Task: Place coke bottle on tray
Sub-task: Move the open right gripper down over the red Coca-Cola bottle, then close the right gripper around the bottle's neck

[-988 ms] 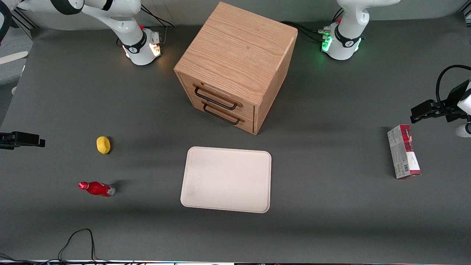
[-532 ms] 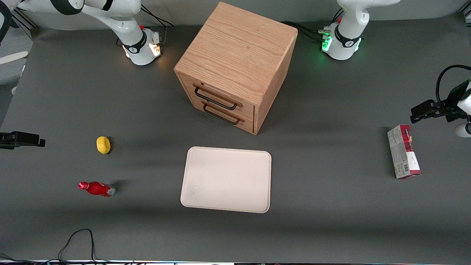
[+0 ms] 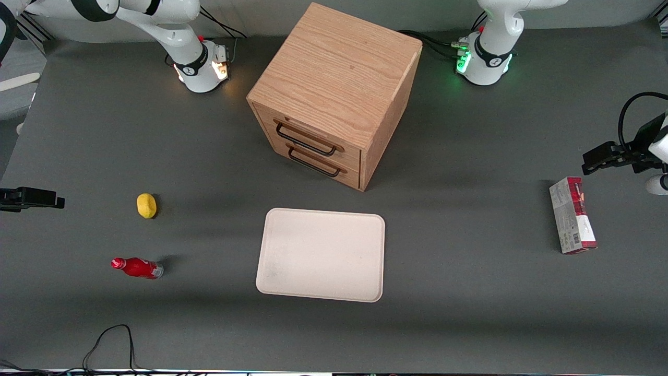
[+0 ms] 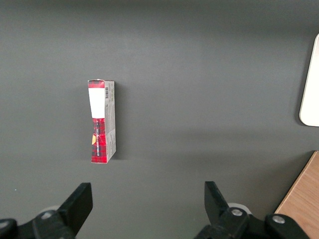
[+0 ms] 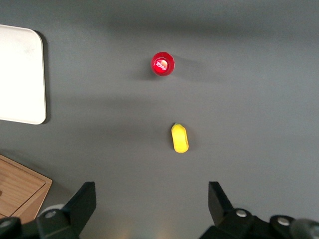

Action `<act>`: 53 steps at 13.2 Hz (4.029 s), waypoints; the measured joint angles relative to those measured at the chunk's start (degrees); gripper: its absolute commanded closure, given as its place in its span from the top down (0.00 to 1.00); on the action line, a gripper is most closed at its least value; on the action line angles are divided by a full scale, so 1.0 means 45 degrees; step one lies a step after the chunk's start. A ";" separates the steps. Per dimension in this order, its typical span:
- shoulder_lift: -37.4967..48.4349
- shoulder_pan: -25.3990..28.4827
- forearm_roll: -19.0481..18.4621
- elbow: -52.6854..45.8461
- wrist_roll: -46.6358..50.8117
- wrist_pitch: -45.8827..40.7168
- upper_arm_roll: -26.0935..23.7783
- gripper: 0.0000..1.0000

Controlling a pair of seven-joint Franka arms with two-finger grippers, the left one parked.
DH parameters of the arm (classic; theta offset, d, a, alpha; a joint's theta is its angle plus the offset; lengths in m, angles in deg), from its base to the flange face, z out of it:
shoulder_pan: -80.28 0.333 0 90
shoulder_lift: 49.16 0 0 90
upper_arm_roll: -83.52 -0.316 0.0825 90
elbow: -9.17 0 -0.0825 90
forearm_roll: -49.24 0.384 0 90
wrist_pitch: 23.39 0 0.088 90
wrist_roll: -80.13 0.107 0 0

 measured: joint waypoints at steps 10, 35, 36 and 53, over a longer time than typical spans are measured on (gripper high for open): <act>-0.0054 -0.0009 0.0000 0.0089 -0.0052 0.0105 0.0001 1.00; -0.0816 0.0762 -0.0047 0.7243 0.0790 1.0685 -0.0037 1.00; -0.0820 0.0728 -0.0065 0.7243 0.0701 1.0685 -0.0032 1.00; -0.1098 0.0432 -0.0065 0.7240 0.0390 1.0819 0.0014 0.00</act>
